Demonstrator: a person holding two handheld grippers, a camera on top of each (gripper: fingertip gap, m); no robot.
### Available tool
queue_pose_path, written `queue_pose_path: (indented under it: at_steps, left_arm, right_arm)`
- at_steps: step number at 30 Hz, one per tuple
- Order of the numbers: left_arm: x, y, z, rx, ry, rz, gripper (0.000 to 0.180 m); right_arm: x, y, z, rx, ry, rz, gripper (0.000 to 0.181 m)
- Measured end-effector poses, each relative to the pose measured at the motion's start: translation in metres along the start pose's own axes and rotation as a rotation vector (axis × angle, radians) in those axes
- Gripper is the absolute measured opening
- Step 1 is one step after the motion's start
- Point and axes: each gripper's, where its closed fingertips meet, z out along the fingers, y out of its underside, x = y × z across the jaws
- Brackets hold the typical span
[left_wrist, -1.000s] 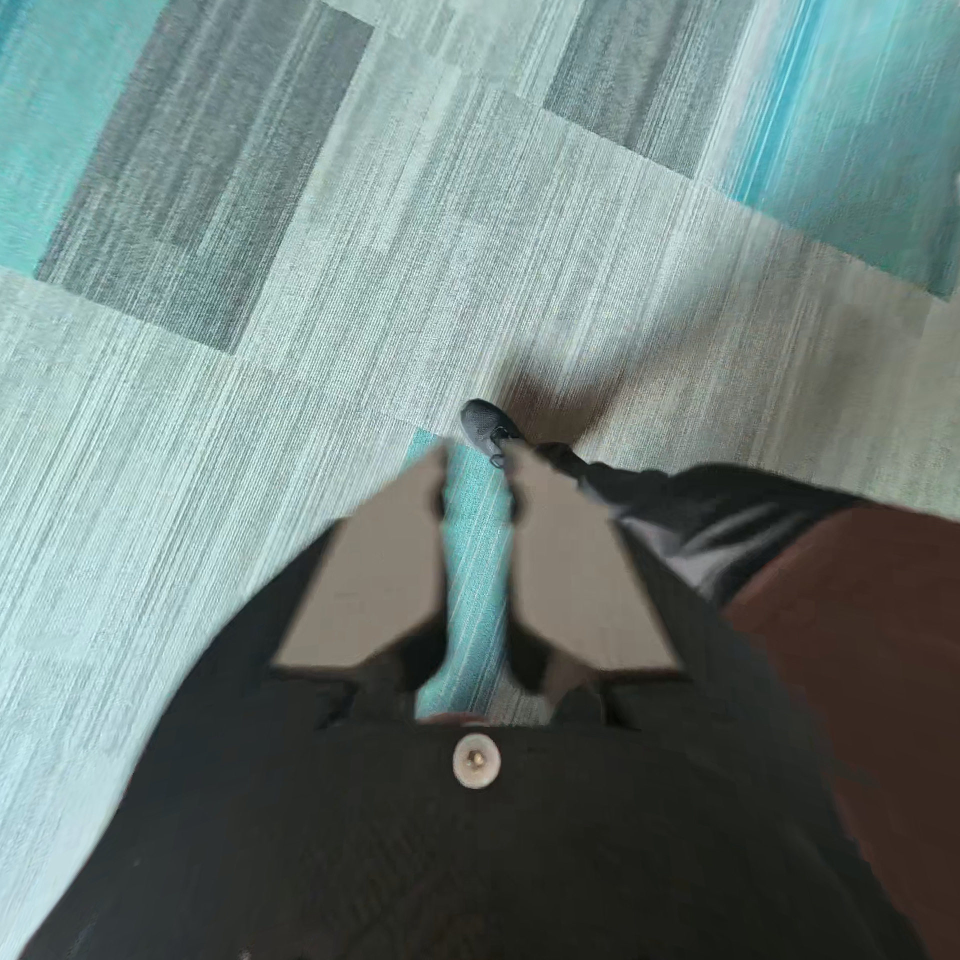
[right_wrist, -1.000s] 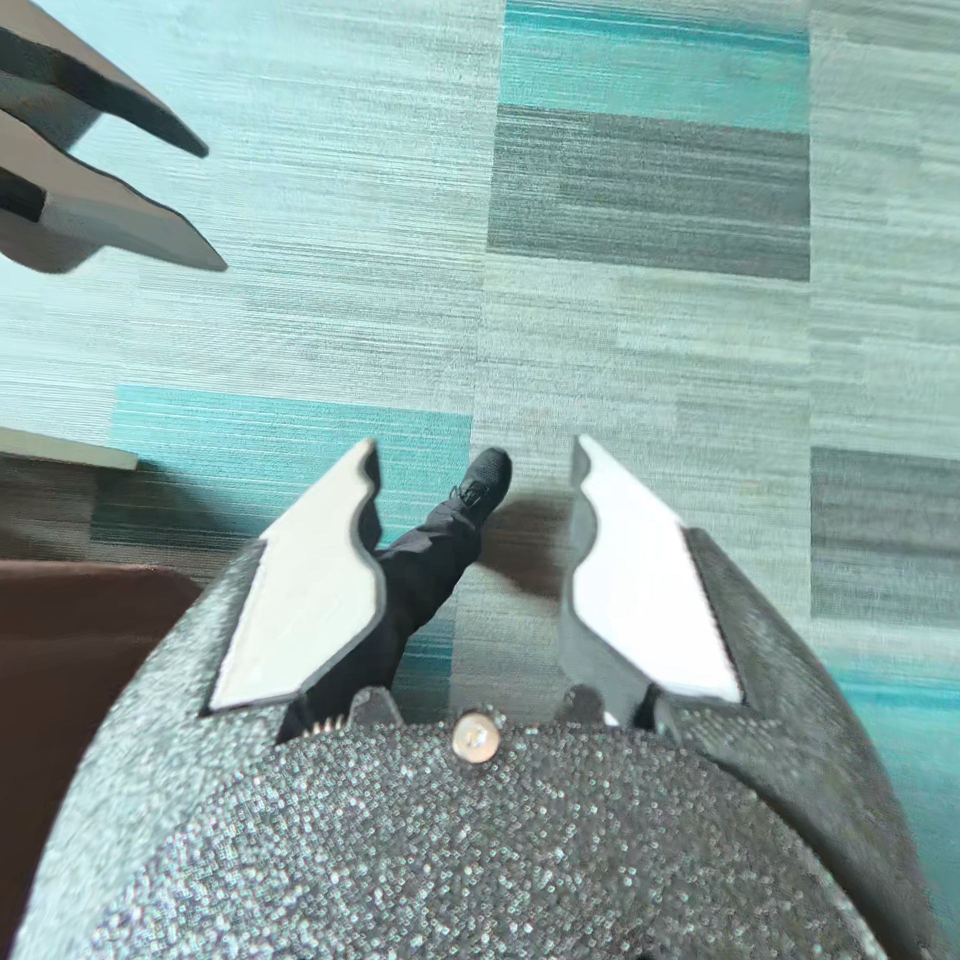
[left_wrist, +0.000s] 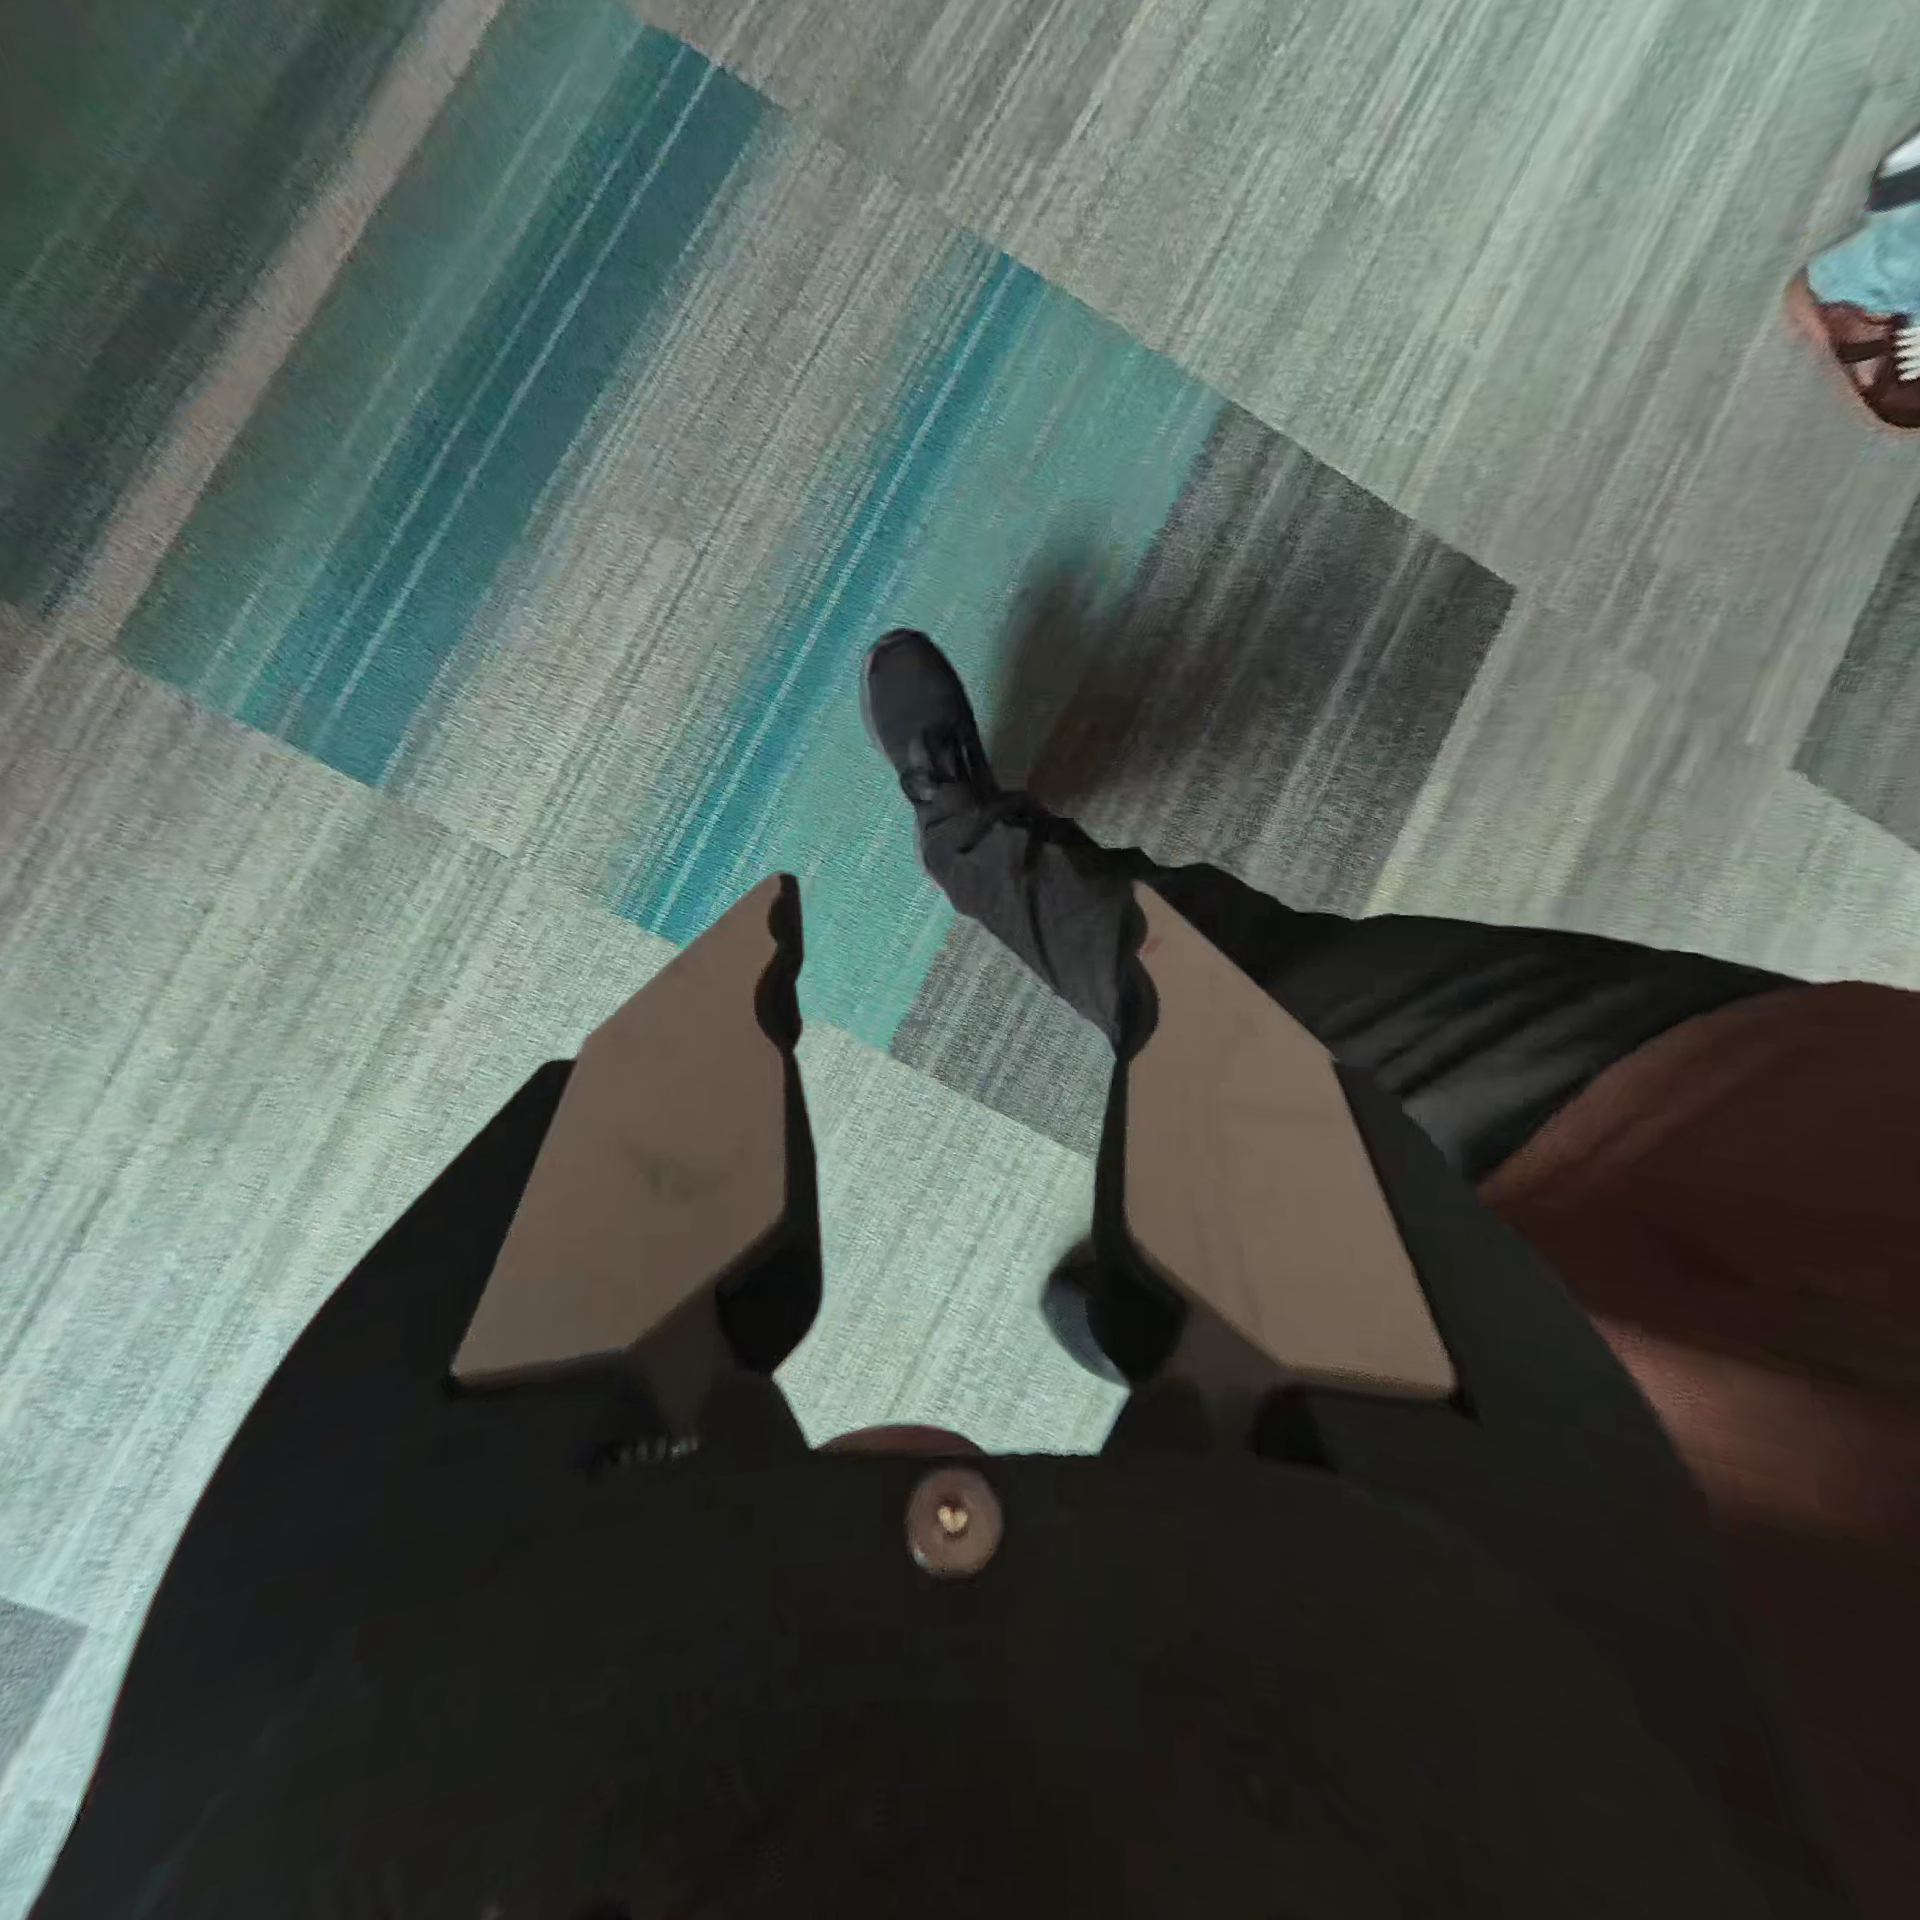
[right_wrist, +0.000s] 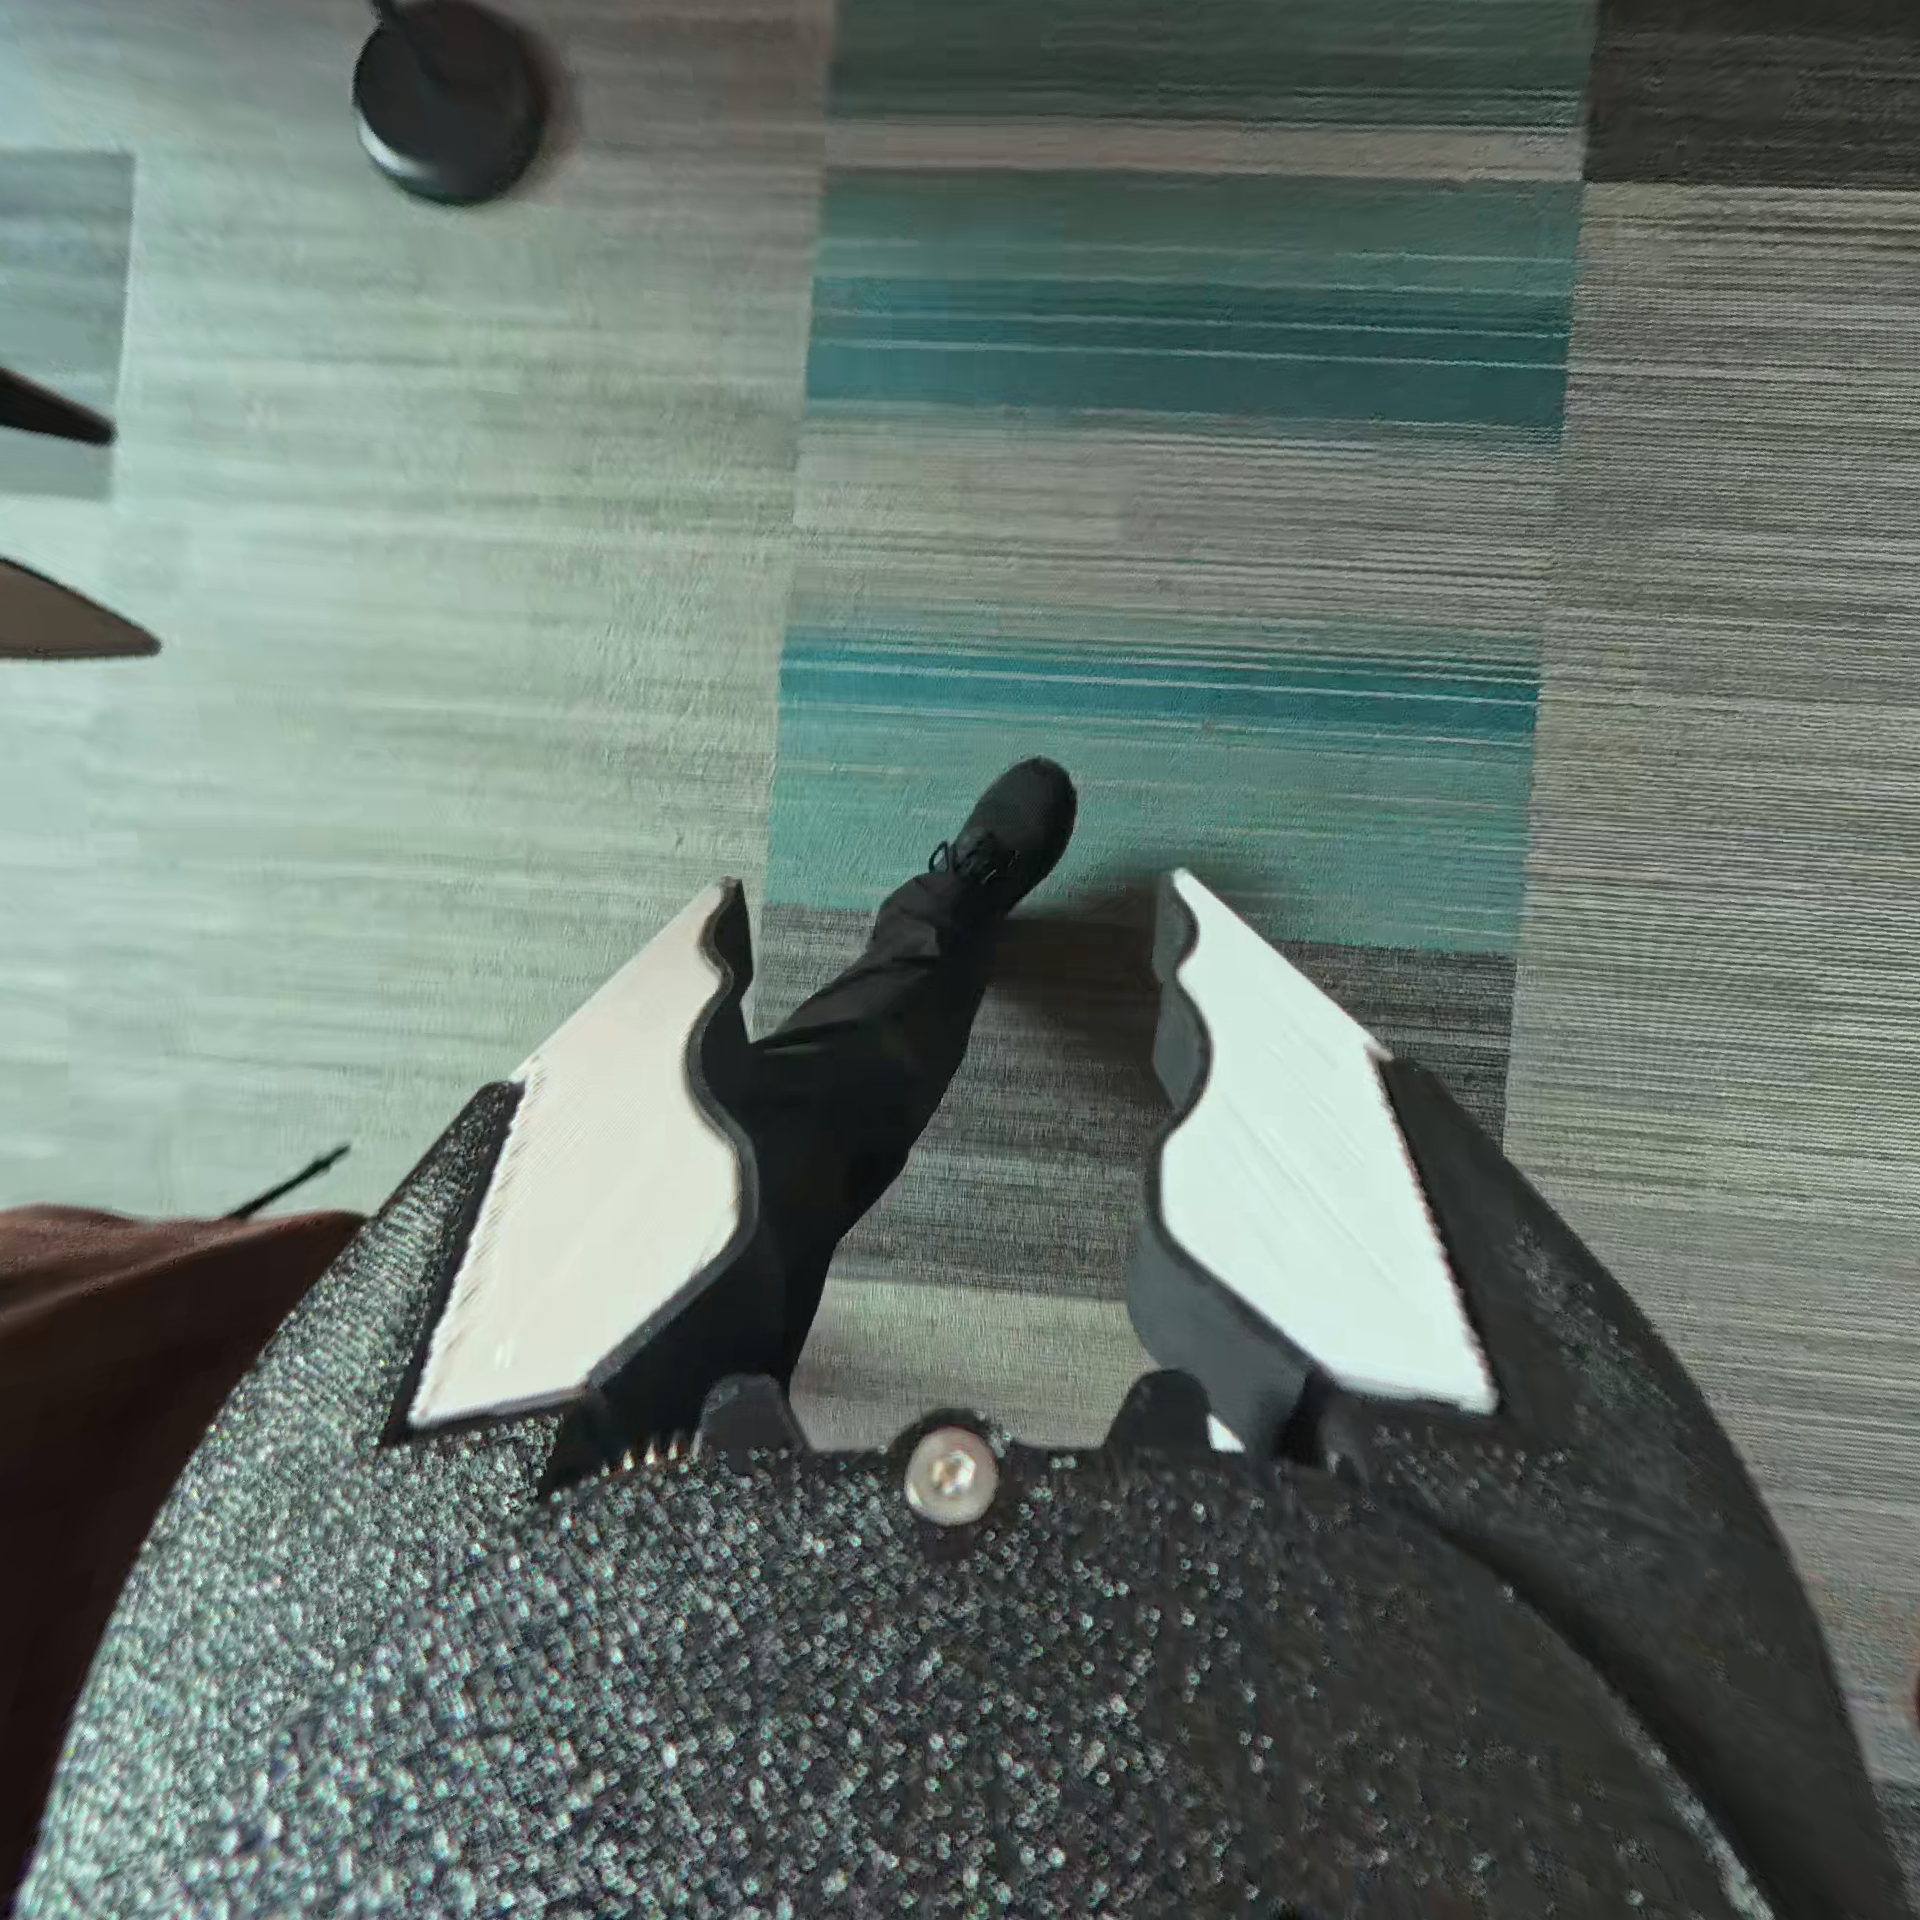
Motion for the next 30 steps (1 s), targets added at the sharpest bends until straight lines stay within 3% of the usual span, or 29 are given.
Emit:
queue_pose_path:
  at_steps: [5,8,11,12,14,15,16,20,23,26,30]
  left_arm:
    - [-0.132,-0.128,0.083,-0.105,-0.083,-0.044,0.059]
    - [-0.195,-0.235,0.108,-0.092,-0.126,0.001,0.060]
    - [-0.258,-0.347,0.145,-0.076,-0.176,0.014,0.077]
    - [-0.280,-0.386,0.165,-0.045,-0.187,0.017,0.084]
    - [-0.326,-0.463,0.218,0.016,-0.190,-0.021,0.085]
    - [-0.344,-0.500,0.251,0.024,-0.145,-0.038,0.087]
    - [-0.358,-0.538,0.284,0.028,-0.093,-0.022,0.095]
    - [-0.418,-0.725,0.398,0.155,-0.052,0.145,0.083]
    - [-0.436,-0.859,0.464,0.065,0.040,0.260,0.096]
    - [-0.447,-1.006,0.509,0.085,0.036,0.437,0.090]
    - [-0.460,-1.178,0.610,0.103,0.053,0.543,0.097]
  right_arm:
    - [0.110,-0.158,0.138,0.047,0.014,0.081,0.079]
    - [0.179,-0.276,0.162,0.089,0.004,0.067,0.068]
    - [0.253,-0.403,0.159,0.239,0.039,0.044,0.064]
    - [0.278,-0.441,0.166,0.297,0.048,0.047,0.076]
    - [0.324,-0.502,0.206,0.337,0.016,0.034,0.121]
    - [0.350,-0.525,0.237,0.319,0.011,0.019,0.128]
    - [0.381,-0.543,0.270,0.274,0.050,0.009,0.124]
    - [0.508,-0.629,0.360,0.248,0.247,0.111,0.093]
    - [0.603,-0.682,0.382,0.165,0.381,0.216,0.074]
    - [0.701,-0.750,0.361,0.263,0.488,0.244,0.083]
    - [0.839,-0.803,0.393,0.294,0.487,0.388,0.104]
